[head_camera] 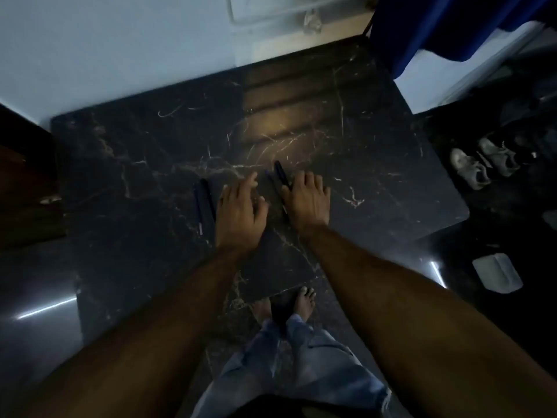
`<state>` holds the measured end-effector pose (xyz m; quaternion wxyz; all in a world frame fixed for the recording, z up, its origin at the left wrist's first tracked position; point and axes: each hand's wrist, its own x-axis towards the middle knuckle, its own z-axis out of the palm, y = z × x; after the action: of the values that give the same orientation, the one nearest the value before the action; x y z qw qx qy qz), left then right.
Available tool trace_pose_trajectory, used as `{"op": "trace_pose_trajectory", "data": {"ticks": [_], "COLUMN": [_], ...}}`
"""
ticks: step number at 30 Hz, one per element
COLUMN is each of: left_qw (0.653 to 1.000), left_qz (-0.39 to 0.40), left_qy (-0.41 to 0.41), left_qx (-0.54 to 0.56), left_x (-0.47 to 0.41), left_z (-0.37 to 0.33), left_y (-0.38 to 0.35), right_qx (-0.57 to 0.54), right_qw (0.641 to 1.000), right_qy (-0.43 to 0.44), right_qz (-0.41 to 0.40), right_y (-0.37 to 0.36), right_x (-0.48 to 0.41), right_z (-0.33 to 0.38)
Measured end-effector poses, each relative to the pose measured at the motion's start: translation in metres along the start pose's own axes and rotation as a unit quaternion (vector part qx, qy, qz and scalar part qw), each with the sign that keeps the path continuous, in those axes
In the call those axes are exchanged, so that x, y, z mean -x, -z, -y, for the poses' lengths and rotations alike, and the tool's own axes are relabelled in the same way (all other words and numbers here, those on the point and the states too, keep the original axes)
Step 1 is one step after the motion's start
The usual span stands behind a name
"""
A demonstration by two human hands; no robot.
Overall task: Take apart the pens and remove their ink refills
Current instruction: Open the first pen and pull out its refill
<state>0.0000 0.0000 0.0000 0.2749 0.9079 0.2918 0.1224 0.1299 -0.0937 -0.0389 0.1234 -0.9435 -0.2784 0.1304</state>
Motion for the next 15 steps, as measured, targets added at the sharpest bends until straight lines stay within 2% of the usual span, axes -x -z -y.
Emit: {"op": "trace_pose_trajectory", "data": {"ticks": [3, 6, 8, 10, 12, 15], "left_qw": [0.993, 0.975, 0.950, 0.910, 0.879, 0.875], "left_qz": [-0.031, -0.018, 0.004, 0.045, 0.088, 0.149], "left_qy": [0.046, 0.120, 0.173, 0.207, 0.188, 0.079], "left_qx": [0.107, 0.188, 0.260, 0.356, 0.429, 0.454], "left_x": [-0.013, -0.031, -0.045, -0.057, -0.066, -0.070], "left_z": [0.001, -0.006, -0.011, -0.019, -0.028, -0.046], "left_y": [-0.001, 0.001, 0.009, 0.023, 0.045, 0.079], "right_qx": [0.021, 0.005, -0.052, -0.173, -0.281, -0.345], "right_qw": [1.000, 0.999, 0.998, 0.985, 0.959, 0.929], "right_qy": [-0.008, -0.016, -0.020, -0.017, 0.025, 0.119], "right_qz": [0.019, 0.035, 0.032, 0.014, -0.033, -0.064], "right_y": [0.001, 0.008, 0.020, 0.041, 0.073, 0.127], "right_x": [-0.018, -0.029, -0.029, -0.020, 0.001, 0.039], "right_z": [-0.001, -0.003, -0.002, -0.001, 0.002, -0.001]}}
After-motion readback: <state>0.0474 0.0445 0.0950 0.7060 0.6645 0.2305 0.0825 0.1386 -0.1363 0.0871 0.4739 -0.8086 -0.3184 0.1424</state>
